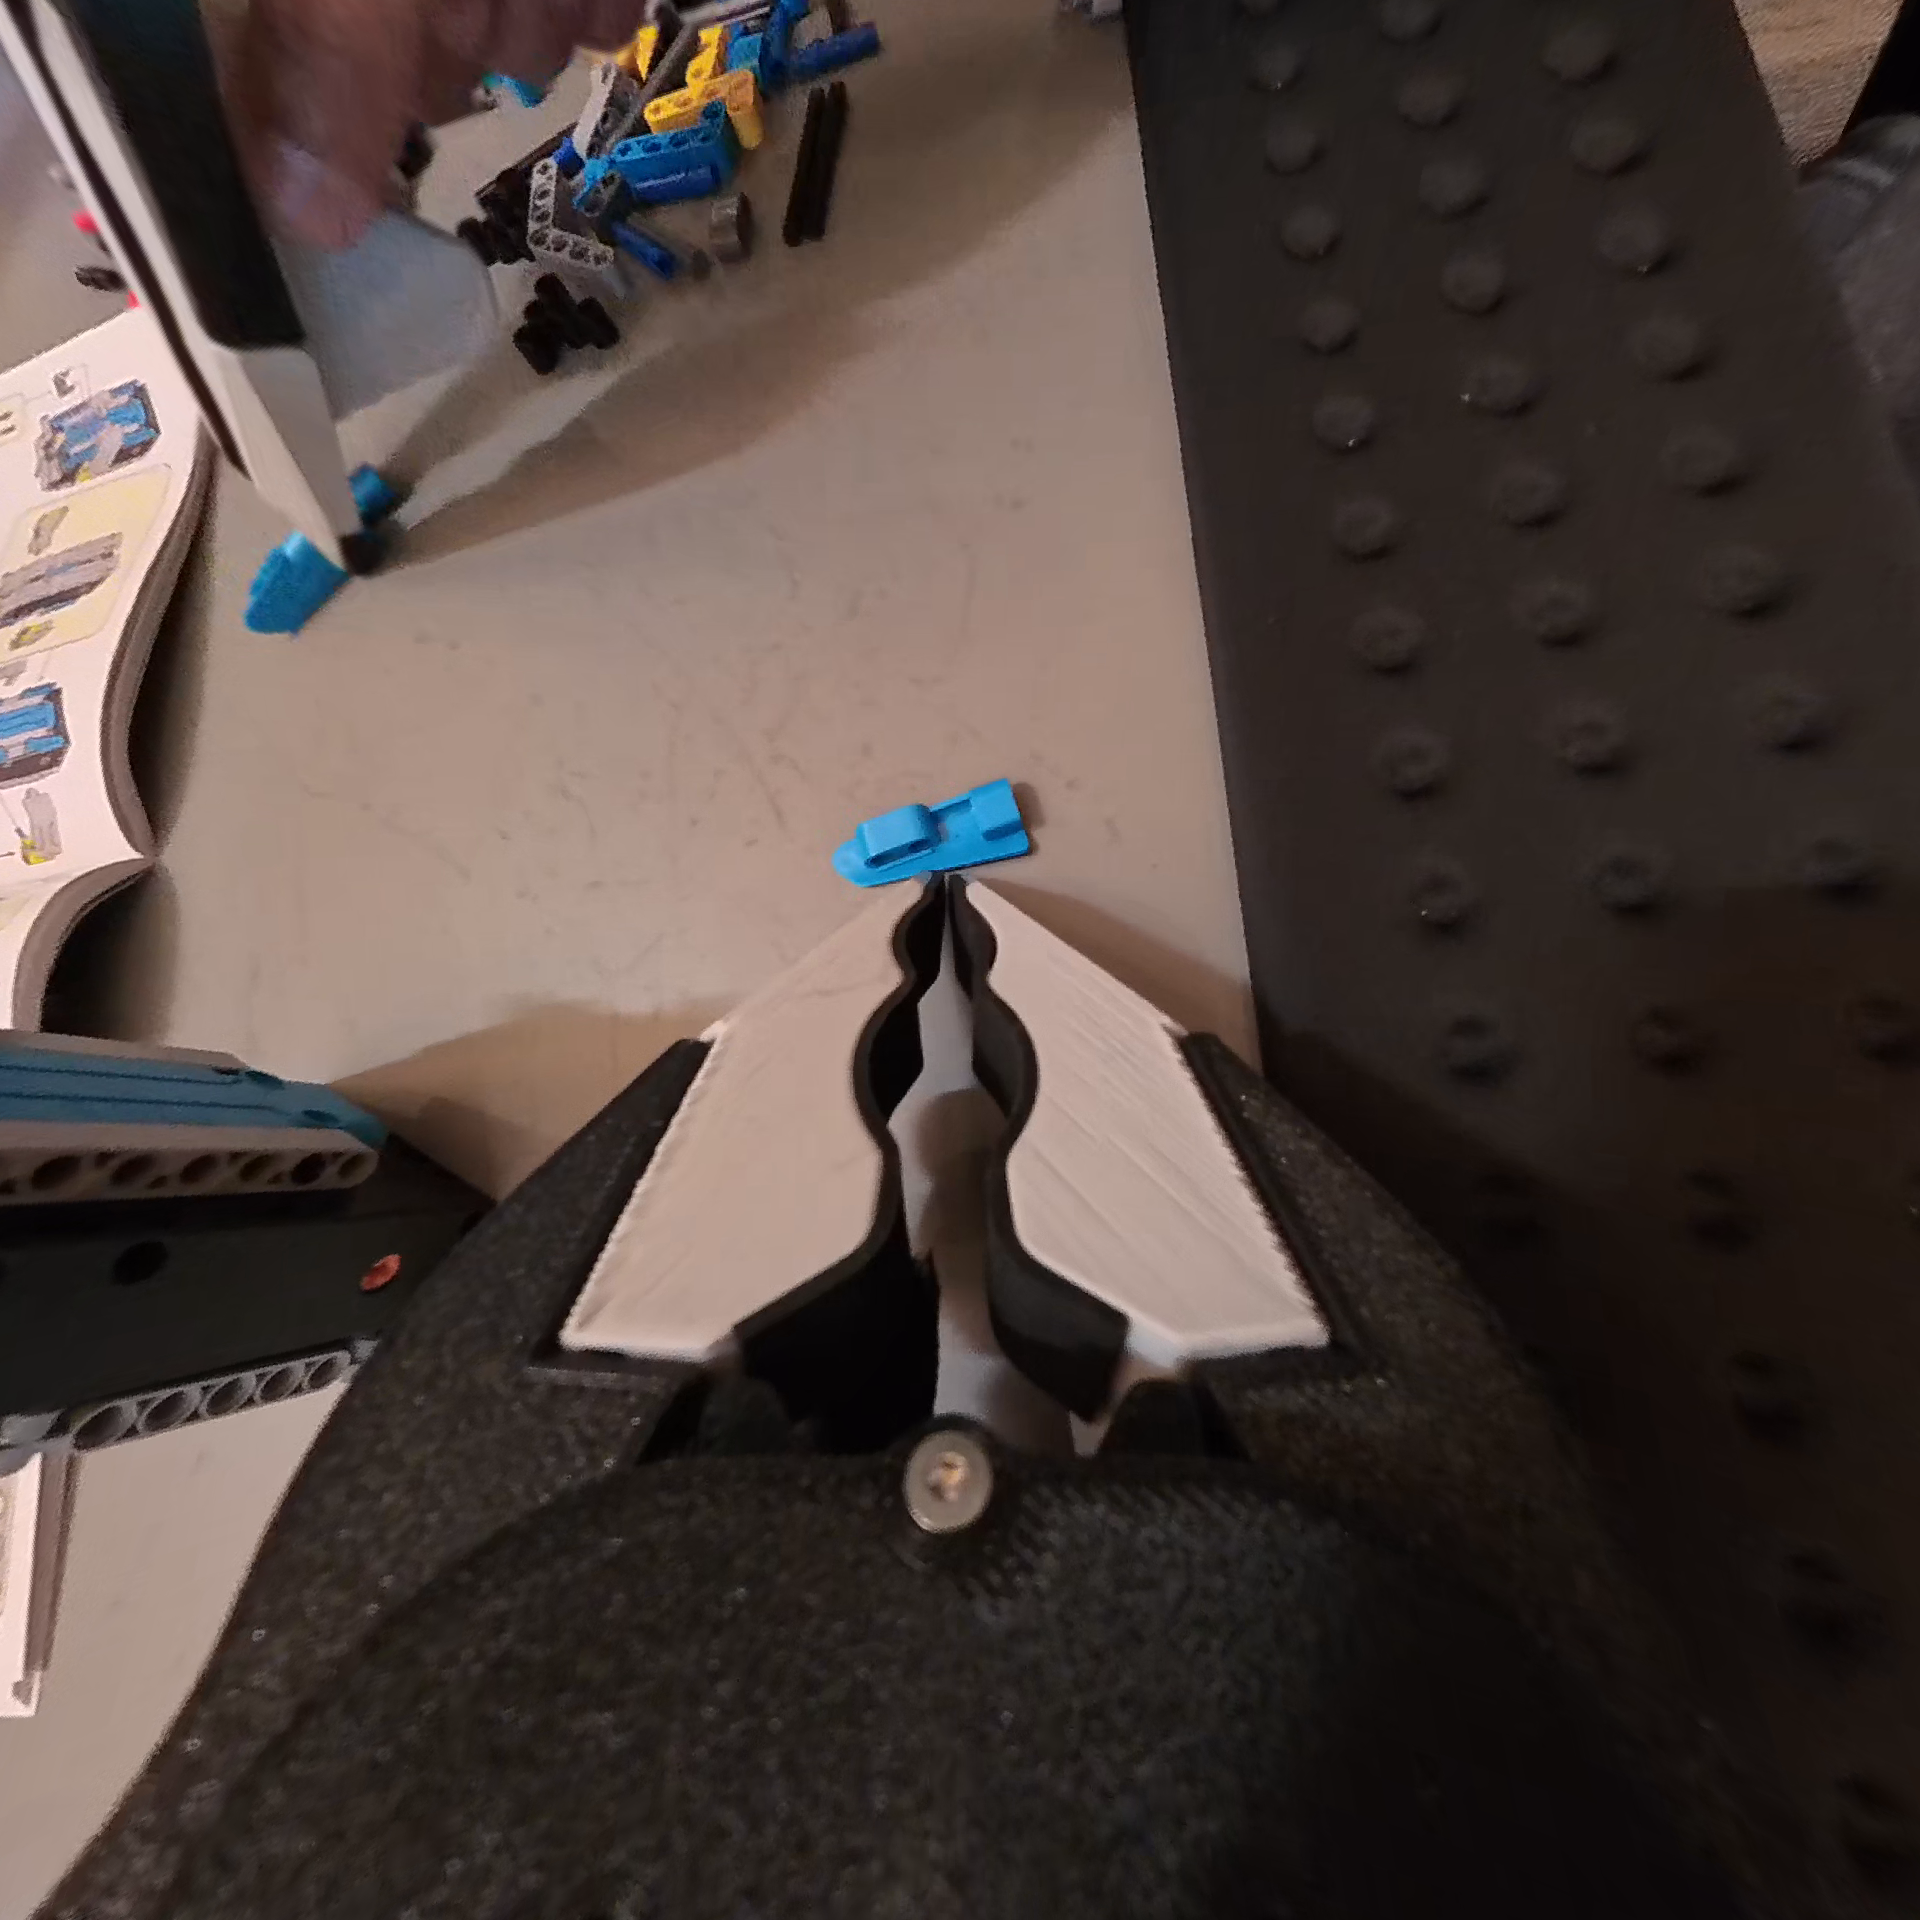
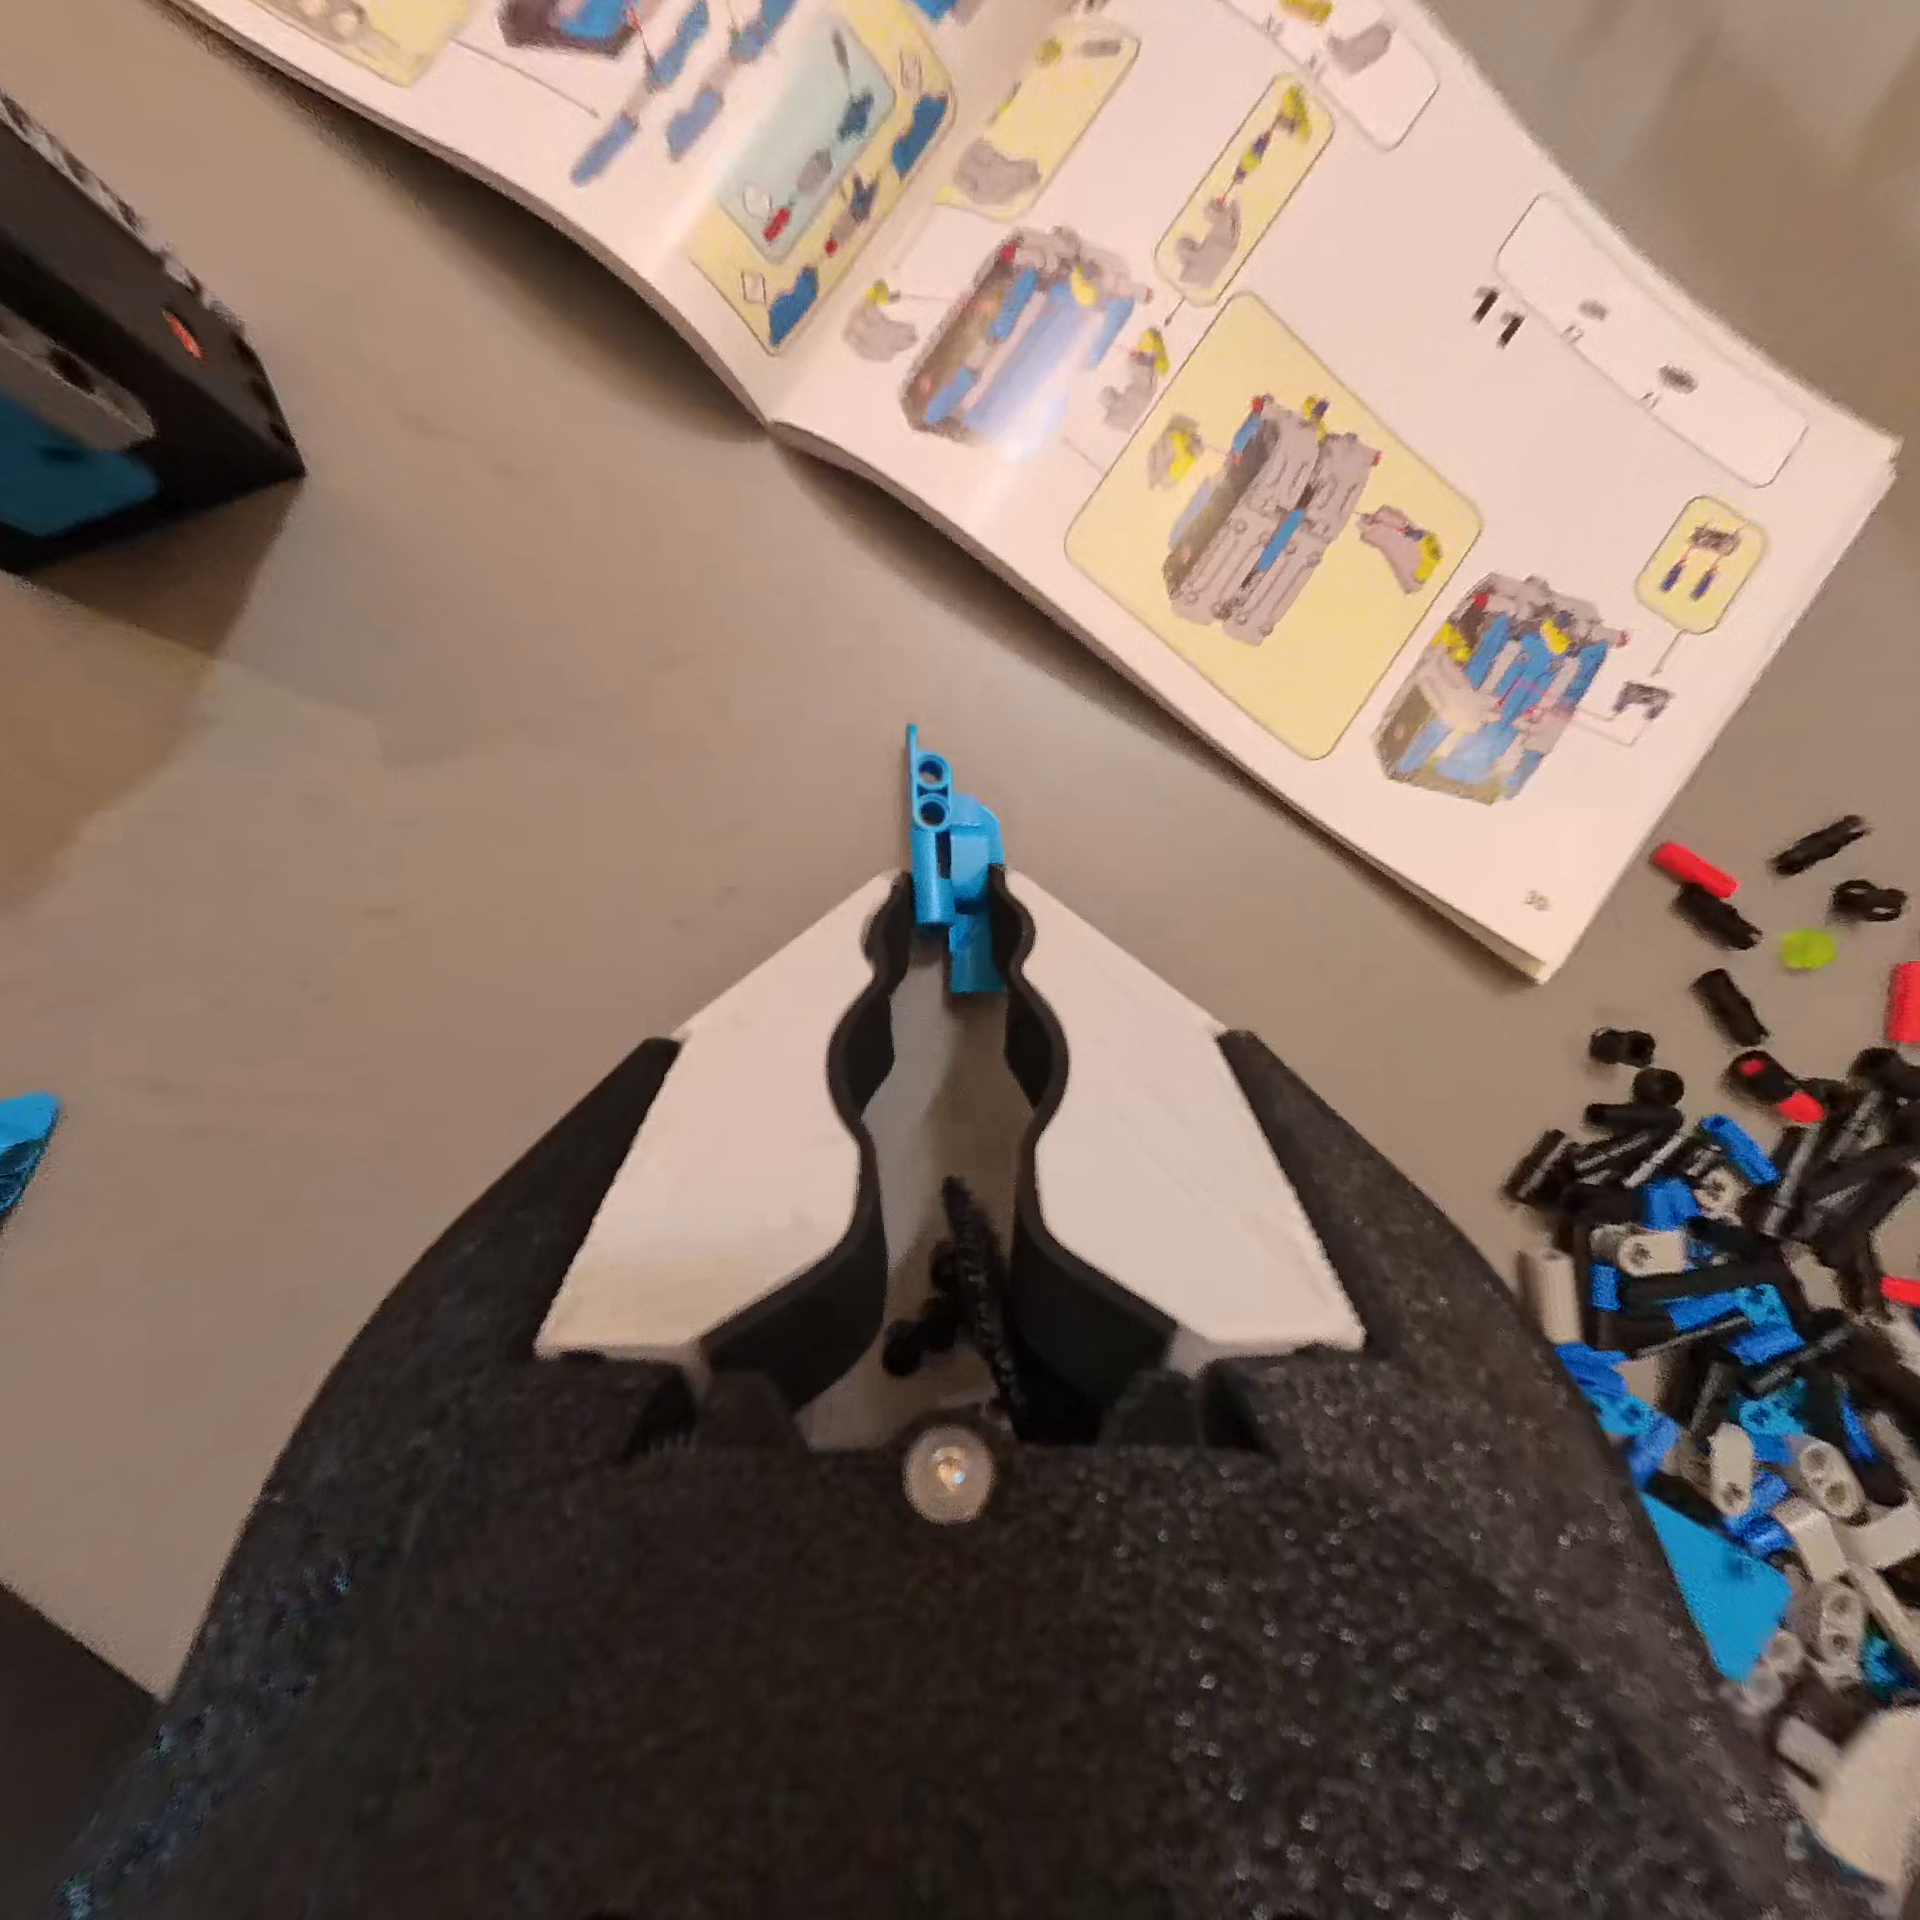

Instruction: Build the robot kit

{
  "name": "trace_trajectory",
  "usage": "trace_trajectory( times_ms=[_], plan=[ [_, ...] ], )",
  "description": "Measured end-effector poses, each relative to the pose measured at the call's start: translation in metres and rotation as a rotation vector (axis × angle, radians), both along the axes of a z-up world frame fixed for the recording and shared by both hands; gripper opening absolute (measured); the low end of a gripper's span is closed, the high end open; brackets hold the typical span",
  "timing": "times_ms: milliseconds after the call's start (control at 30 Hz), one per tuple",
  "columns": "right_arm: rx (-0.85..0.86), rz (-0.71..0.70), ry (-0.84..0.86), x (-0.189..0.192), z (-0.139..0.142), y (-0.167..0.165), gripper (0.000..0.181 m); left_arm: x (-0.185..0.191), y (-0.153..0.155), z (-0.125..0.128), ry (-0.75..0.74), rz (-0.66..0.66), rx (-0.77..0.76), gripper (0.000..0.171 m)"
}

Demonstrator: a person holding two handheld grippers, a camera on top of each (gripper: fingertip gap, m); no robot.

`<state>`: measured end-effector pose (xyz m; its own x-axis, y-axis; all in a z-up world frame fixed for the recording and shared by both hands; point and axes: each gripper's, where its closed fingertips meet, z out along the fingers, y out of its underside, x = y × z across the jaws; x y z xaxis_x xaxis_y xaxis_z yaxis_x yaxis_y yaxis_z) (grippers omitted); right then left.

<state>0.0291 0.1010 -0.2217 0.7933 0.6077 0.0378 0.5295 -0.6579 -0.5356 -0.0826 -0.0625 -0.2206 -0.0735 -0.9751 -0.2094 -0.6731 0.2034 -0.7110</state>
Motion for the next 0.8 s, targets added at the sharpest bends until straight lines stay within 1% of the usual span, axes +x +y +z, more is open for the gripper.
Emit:
trace_trajectory(
  times_ms=[100, 167, 200, 300, 367, 400, 433, 467, 533, 600, 633, 733, 800],
  plan=[
    [0.018, -0.010, 0.052, -0.002, 0.000, 0.000, 0.015, 0.000, 0.000, 0.000, 0.000, 0.001, -0.003, 0.000],
    [0.030, -0.031, 0.083, 0.002, 0.006, -0.004, 0.029, 0.001, 0.000, 0.000, -0.002, 0.005, -0.019, 0.000],
    [0.040, -0.035, 0.113, 0.002, 0.012, -0.008, 0.030, 0.002, 0.001, 0.000, -0.003, 0.010, -0.029, 0.000],
    [0.100, -0.019, 0.208, 0.004, 0.040, -0.034, 0.030, 0.008, 0.003, 0.001, -0.009, 0.019, -0.055, 0.000],
    [0.130, -0.009, 0.264, 0.007, 0.055, -0.059, 0.030, 0.014, 0.007, 0.003, -0.012, 0.040, -0.048, 0.003],
    [0.129, 0.006, 0.314, 0.006, 0.060, -0.074, 0.030, 0.016, 0.009, 0.003, -0.013, 0.051, -0.047, 0.010],
    [0.132, 0.026, 0.361, 0.005, 0.066, -0.090, 0.030, 0.017, 0.009, 0.004, -0.015, 0.053, -0.053, 0.021],
    [0.150, 0.031, 0.382, 0.008, 0.070, -0.103, 0.030, 0.016, 0.010, 0.006, -0.020, 0.060, -0.060, 0.027],
    [0.202, -0.004, 0.368, 0.027, 0.074, -0.122, 0.030, 0.015, 0.012, 0.007, -0.027, 0.093, -0.097, 0.033],
    [0.233, -0.063, 0.357, 0.053, 0.075, -0.138, 0.030, 0.015, 0.012, 0.004, -0.020, 0.107, -0.149, 0.043],
    [0.240, -0.097, 0.358, 0.066, 0.074, -0.144, 0.030, 0.016, 0.012, 0.003, -0.012, 0.106, -0.168, 0.044],
    [0.235, -0.146, 0.392, 0.087, 0.067, -0.155, 0.030, 0.023, 0.012, 0.001, 0.014, 0.089, -0.181, 0.043],
    [0.202, -0.131, 0.396, 0.087, 0.059, -0.155, 0.031, 0.027, 0.011, 0.001, 0.040, 0.054, -0.198, 0.034]
  ],
)
